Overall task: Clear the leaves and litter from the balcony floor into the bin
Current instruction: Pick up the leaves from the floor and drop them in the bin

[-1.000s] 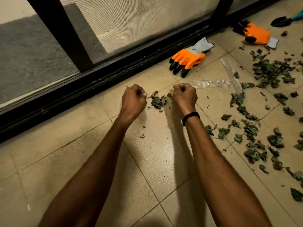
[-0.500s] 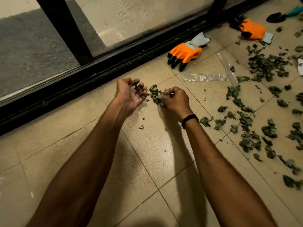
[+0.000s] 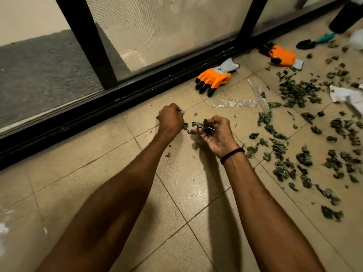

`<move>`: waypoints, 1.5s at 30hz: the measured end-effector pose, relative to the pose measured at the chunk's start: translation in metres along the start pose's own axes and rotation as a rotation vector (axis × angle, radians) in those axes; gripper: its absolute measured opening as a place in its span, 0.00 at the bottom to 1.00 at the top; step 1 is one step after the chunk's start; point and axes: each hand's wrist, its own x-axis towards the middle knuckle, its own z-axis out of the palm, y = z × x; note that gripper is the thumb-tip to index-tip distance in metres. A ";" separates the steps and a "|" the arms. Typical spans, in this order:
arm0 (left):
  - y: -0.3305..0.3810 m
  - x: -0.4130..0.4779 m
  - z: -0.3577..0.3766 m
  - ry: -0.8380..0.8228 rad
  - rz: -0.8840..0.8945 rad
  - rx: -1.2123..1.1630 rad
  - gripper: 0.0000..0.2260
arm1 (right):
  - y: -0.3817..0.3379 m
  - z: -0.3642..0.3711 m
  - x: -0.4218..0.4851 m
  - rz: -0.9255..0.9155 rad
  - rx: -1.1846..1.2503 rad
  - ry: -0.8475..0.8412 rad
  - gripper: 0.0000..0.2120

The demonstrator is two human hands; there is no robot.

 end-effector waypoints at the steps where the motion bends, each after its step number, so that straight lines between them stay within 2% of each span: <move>1: 0.002 -0.001 -0.006 0.016 -0.102 -0.203 0.08 | 0.000 -0.001 0.002 0.018 0.075 0.005 0.02; 3: 0.006 -0.004 -0.022 0.016 -0.372 -0.630 0.09 | 0.002 0.000 0.006 -0.002 0.108 0.046 0.03; 4: 0.007 -0.005 -0.033 0.001 -0.521 -0.858 0.09 | 0.003 0.002 0.009 -0.057 0.021 0.087 0.03; 6: 0.009 -0.009 -0.058 -0.052 -0.734 -1.328 0.12 | 0.009 0.004 0.019 -0.215 -0.399 0.157 0.08; 7: 0.008 -0.011 -0.068 -0.060 -0.779 -1.498 0.13 | 0.013 0.005 0.026 -0.301 -0.654 0.181 0.12; 8: 0.006 -0.011 -0.075 -0.050 -0.793 -1.600 0.13 | 0.016 0.006 0.031 -0.366 -0.875 0.184 0.14; 10: 0.002 -0.013 -0.083 -0.026 -0.778 -1.655 0.12 | 0.023 0.012 0.034 -0.436 -1.193 0.147 0.16; 12: -0.003 -0.012 -0.084 -0.004 -0.737 -1.525 0.13 | 0.032 0.019 0.035 -0.427 -1.363 0.087 0.22; 14: -0.013 -0.008 -0.078 0.037 -0.626 -1.075 0.16 | 0.040 0.026 0.032 -0.449 -1.496 0.041 0.24; 16: -0.029 -0.004 -0.062 0.065 -0.350 -0.416 0.17 | 0.048 0.031 0.031 -0.565 -1.548 0.038 0.17; 18: -0.040 -0.004 -0.046 0.029 -0.127 0.076 0.21 | 0.050 0.035 0.032 -0.647 -1.516 0.064 0.06; 20: -0.044 -0.009 -0.033 -0.001 -0.037 0.338 0.24 | 0.048 0.035 0.031 -0.641 -1.426 0.077 0.03; 21: -0.045 -0.012 -0.027 0.006 -0.011 0.391 0.24 | 0.045 0.034 0.029 -0.617 -1.338 0.081 0.03; 25: -0.045 -0.027 -0.017 0.105 0.084 0.338 0.16 | 0.025 0.022 0.022 -0.344 -0.701 0.097 0.05; 27: -0.043 -0.033 -0.014 0.129 0.130 0.340 0.12 | 0.017 0.011 0.024 -0.266 -0.550 0.104 0.05; 29: -0.044 -0.033 -0.012 0.143 0.112 0.292 0.10 | 0.013 0.001 0.027 -0.302 -0.714 0.116 0.06; 31: -0.044 -0.031 -0.014 0.178 0.055 0.176 0.09 | 0.017 -0.005 0.025 -0.366 -0.985 0.083 0.12; 34: -0.040 -0.031 -0.023 0.214 -0.182 -0.184 0.11 | 0.038 -0.005 0.015 -0.377 -1.298 0.038 0.27; 35: -0.037 -0.031 -0.026 0.203 -0.278 -0.308 0.12 | 0.048 -0.003 0.009 -0.392 -1.387 0.026 0.29; 36: -0.035 -0.031 -0.029 0.185 -0.367 -0.435 0.12 | 0.058 -0.002 0.004 -0.428 -1.457 0.021 0.28; 38: -0.031 -0.031 -0.035 0.169 -0.474 -0.618 0.10 | 0.078 0.001 -0.002 -0.533 -1.502 0.016 0.20; 39: -0.029 -0.031 -0.037 0.169 -0.461 -0.623 0.10 | 0.084 0.002 -0.005 -0.576 -1.482 0.014 0.13; 41: -0.030 -0.031 -0.038 0.177 -0.295 -0.425 0.13 | 0.091 0.004 -0.007 -0.604 -1.365 0.034 0.06; 43: -0.033 -0.028 -0.034 0.152 -0.100 -0.171 0.16 | 0.089 0.005 -0.006 -0.599 -1.236 0.096 0.06; 45: -0.032 -0.023 -0.027 0.079 0.019 0.023 0.18 | 0.081 0.007 -0.004 -0.649 -1.237 0.153 0.05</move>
